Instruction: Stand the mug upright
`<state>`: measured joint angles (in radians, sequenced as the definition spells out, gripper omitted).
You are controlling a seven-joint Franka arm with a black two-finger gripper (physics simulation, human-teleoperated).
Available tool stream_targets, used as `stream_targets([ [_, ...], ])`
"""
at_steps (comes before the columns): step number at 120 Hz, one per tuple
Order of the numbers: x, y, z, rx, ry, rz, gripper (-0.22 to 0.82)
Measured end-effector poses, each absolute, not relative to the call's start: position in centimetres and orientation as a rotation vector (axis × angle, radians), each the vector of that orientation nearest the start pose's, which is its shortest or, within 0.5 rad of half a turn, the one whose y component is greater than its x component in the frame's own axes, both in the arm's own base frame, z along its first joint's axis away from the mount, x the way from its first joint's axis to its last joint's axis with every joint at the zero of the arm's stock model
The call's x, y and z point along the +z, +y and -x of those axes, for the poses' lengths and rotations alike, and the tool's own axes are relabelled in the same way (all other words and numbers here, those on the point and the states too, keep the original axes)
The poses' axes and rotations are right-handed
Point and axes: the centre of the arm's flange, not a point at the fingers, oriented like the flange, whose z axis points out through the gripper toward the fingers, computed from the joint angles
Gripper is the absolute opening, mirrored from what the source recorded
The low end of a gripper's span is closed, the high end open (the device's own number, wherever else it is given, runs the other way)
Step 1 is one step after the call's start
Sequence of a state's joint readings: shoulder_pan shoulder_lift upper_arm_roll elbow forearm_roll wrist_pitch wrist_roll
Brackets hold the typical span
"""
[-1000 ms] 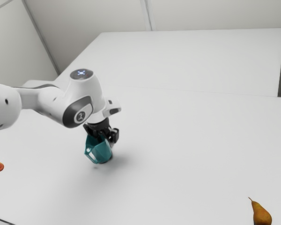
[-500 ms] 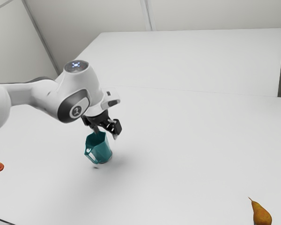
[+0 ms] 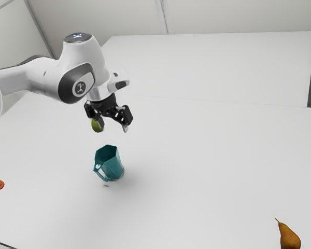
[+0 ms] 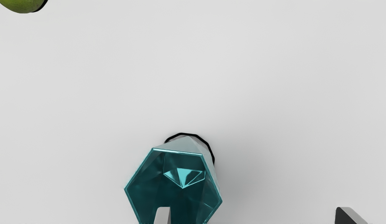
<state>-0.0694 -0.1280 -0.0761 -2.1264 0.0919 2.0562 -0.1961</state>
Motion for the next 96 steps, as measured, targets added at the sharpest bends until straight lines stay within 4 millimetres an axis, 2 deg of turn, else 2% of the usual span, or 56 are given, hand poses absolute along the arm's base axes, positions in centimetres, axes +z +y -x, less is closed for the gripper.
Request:
stream_targets([
  [16,48.2,-7.1,-52.3,-0.037,-0.033,3.059,0.58],
  [57,53.8,-6.8,-55.0,0.044,-0.066,3.056,0.58],
  [96,59.4,-5.9,-54.9,0.044,-0.100,3.055,0.58],
])
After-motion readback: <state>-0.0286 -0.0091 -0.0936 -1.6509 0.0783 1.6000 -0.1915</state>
